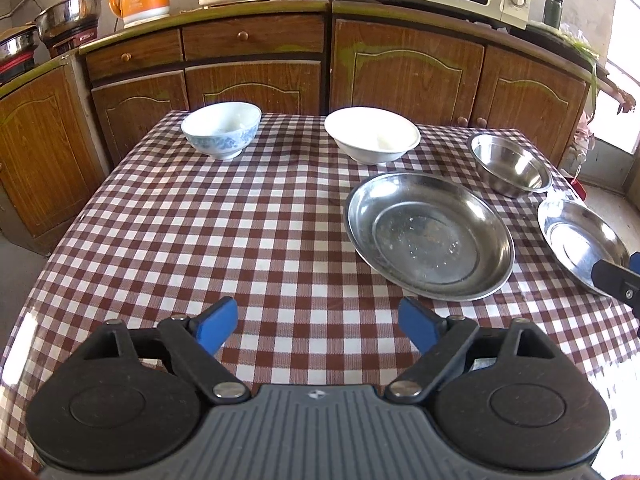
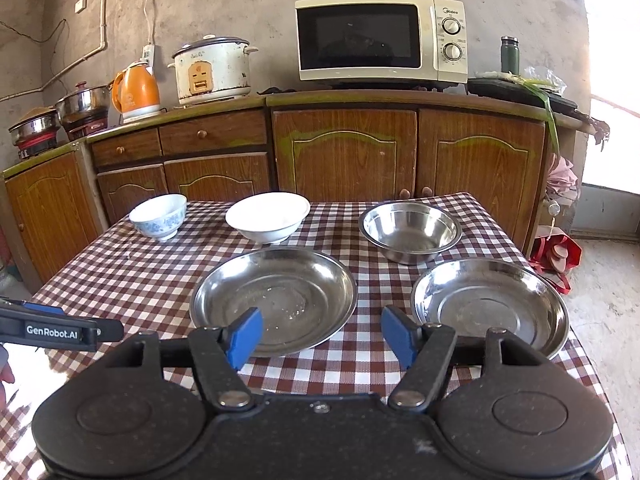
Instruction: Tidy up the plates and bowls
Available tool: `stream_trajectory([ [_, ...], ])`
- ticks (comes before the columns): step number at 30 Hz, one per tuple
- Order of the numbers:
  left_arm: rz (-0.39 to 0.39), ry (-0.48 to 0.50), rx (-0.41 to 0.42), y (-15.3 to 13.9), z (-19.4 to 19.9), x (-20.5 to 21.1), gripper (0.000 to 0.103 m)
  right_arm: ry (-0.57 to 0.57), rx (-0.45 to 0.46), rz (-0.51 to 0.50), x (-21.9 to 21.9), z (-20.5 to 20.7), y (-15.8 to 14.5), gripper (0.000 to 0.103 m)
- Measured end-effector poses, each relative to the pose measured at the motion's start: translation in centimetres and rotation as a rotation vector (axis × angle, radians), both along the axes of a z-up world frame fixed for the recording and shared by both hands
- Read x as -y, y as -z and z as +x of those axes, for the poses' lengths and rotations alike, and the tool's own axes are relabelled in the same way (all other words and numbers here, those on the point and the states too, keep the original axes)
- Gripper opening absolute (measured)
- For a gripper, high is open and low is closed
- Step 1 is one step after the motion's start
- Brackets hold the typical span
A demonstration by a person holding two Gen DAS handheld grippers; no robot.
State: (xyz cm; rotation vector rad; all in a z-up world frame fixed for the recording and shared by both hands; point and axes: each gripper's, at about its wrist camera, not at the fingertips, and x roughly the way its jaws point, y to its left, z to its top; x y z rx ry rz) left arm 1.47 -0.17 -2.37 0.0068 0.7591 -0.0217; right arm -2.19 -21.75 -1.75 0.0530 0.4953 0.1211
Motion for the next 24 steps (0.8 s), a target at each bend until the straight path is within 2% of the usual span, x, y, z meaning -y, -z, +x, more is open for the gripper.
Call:
stream_trajectory([
  [24, -0.013, -0.014, -0.022, 0.5, 2.1, -0.3, 0.091, -0.006, -0.035, -0.003, -0.3, 2.4, 0.7, 0.079],
])
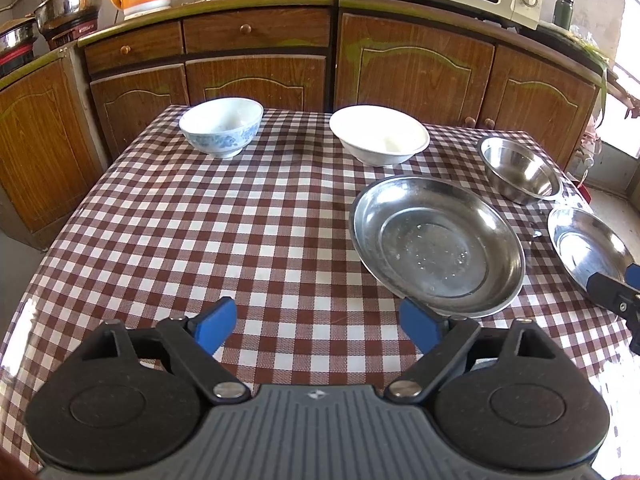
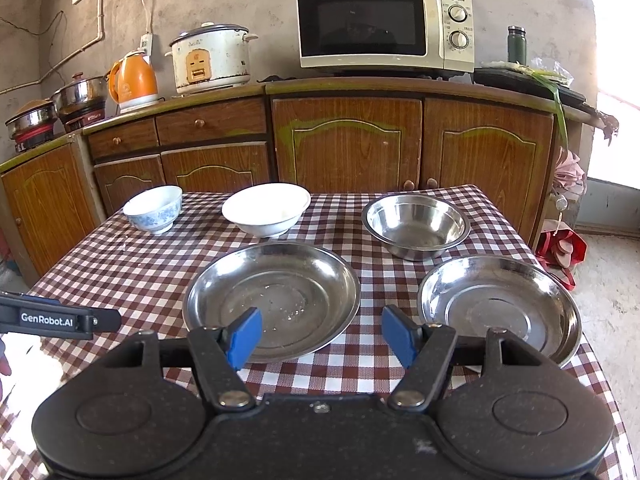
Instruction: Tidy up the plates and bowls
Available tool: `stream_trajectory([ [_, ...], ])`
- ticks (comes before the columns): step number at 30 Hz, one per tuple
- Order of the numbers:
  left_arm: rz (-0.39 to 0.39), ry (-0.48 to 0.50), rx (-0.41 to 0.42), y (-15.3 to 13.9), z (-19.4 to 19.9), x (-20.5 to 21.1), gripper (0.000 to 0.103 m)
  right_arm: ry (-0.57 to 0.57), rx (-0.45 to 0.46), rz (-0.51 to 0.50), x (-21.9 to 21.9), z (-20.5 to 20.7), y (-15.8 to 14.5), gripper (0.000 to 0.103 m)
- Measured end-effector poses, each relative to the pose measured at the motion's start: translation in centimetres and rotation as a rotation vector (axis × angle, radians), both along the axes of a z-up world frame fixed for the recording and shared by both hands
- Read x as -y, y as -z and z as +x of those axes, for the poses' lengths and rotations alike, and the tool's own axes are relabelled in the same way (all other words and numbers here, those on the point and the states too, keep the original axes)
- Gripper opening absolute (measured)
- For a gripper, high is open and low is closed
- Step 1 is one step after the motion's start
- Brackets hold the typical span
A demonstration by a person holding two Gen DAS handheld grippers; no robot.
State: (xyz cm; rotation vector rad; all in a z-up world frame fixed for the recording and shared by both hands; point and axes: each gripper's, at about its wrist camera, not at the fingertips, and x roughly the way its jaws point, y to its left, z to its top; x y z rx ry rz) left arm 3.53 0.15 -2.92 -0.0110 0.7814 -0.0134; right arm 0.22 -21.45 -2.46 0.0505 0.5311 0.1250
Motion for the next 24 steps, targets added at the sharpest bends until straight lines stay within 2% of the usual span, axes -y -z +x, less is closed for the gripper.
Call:
stream_trajectory([
  [24, 0.023, -0.008, -0.033, 1.3, 2.3, -0.5, 0.091, -0.011, -0.058, 0.022, -0.2, 2.3, 1.3, 0.079],
])
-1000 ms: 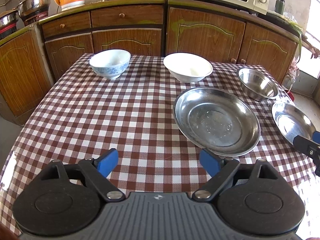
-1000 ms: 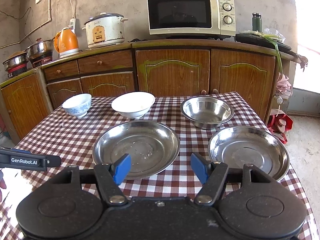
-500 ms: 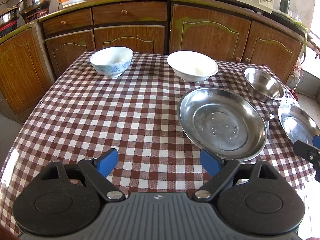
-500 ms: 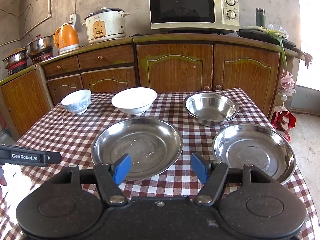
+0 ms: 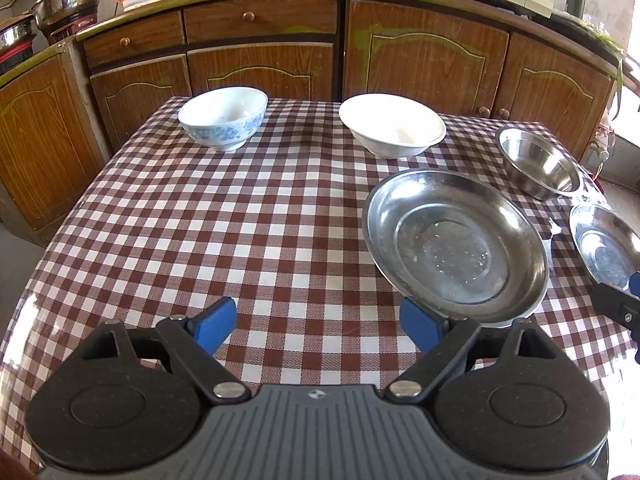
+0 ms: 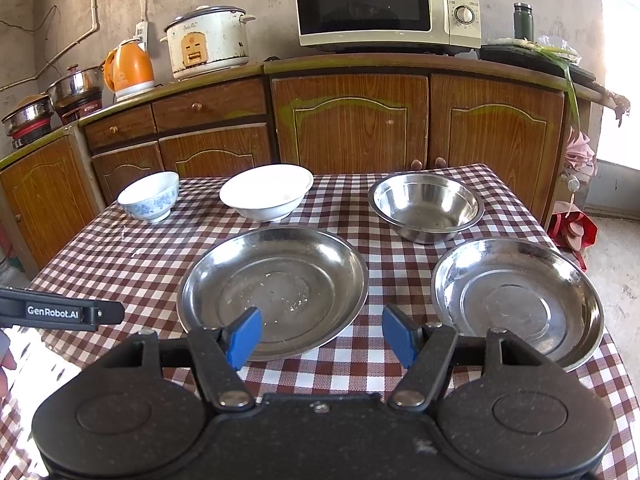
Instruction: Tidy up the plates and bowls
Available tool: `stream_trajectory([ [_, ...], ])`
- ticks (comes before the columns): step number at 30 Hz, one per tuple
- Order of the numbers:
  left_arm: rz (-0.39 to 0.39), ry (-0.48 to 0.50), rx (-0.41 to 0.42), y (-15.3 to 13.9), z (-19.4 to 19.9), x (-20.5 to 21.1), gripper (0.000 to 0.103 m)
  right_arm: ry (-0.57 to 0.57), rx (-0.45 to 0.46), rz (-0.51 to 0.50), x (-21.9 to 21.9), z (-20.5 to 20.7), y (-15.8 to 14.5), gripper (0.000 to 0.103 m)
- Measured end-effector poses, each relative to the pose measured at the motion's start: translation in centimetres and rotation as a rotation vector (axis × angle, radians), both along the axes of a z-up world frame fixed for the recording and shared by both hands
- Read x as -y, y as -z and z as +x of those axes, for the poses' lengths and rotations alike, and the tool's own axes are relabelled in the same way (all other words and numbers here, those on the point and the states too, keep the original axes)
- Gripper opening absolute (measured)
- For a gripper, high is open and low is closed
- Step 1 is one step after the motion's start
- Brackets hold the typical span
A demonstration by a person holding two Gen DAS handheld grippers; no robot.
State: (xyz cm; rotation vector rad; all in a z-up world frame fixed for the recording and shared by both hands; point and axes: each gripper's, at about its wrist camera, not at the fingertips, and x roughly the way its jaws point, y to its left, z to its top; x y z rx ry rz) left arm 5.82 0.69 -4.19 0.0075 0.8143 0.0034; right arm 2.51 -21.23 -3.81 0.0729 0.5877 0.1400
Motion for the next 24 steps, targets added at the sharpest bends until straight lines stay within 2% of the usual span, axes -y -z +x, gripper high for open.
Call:
stream_trajectory([
  [24, 0.042, 0.012, -0.023, 1.3, 2.4, 0.8, 0.092, 0.028, -0.055, -0.002, 1.3, 2.7, 1.8, 0.079],
])
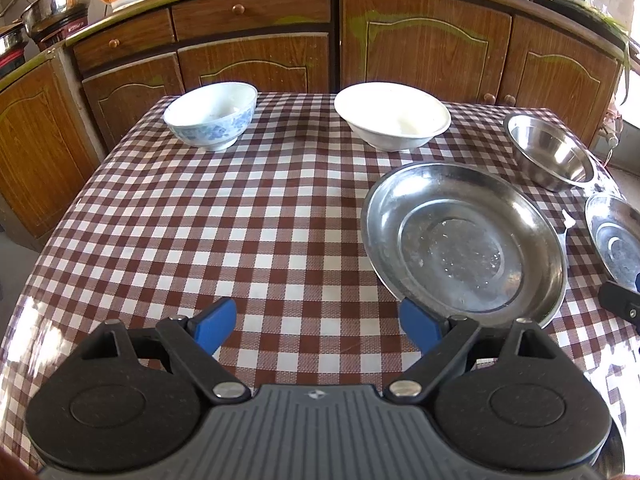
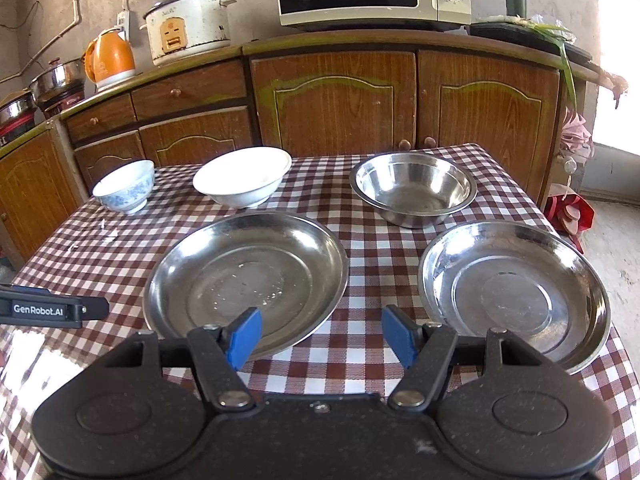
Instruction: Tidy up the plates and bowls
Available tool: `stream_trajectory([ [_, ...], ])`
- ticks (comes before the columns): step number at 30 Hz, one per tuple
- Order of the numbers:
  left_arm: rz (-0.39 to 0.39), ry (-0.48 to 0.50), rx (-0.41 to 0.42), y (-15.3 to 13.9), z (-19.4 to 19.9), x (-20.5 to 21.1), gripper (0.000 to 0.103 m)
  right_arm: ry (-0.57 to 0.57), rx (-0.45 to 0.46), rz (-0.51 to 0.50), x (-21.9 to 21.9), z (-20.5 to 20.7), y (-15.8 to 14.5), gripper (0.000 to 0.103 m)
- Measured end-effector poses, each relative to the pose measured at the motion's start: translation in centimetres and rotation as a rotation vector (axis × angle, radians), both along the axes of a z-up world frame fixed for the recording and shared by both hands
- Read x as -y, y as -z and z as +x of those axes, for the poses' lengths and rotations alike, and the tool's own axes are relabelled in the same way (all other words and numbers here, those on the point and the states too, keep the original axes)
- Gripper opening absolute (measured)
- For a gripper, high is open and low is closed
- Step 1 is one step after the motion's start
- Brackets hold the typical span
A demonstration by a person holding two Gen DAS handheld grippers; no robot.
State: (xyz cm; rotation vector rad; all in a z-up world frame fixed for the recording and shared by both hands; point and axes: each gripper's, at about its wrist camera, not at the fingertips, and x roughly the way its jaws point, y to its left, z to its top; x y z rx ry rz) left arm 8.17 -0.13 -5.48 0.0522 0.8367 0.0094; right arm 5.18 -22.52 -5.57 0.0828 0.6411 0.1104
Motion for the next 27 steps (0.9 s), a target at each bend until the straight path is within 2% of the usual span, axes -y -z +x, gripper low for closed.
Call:
stream_trajectory([
  [14, 0.013, 0.016, -0.015, 1.1, 2.4, 1.1, 0.092, -0.011, -0.045, -0.015, 0.9, 2.9, 1.6, 0.079],
  [27, 0.046, 0.033, -0.040, 2.6, 5.4, 2.1, 0.093, -0.004, -0.101, 0.024, 1.6, 6.7, 3.3, 0.079],
])
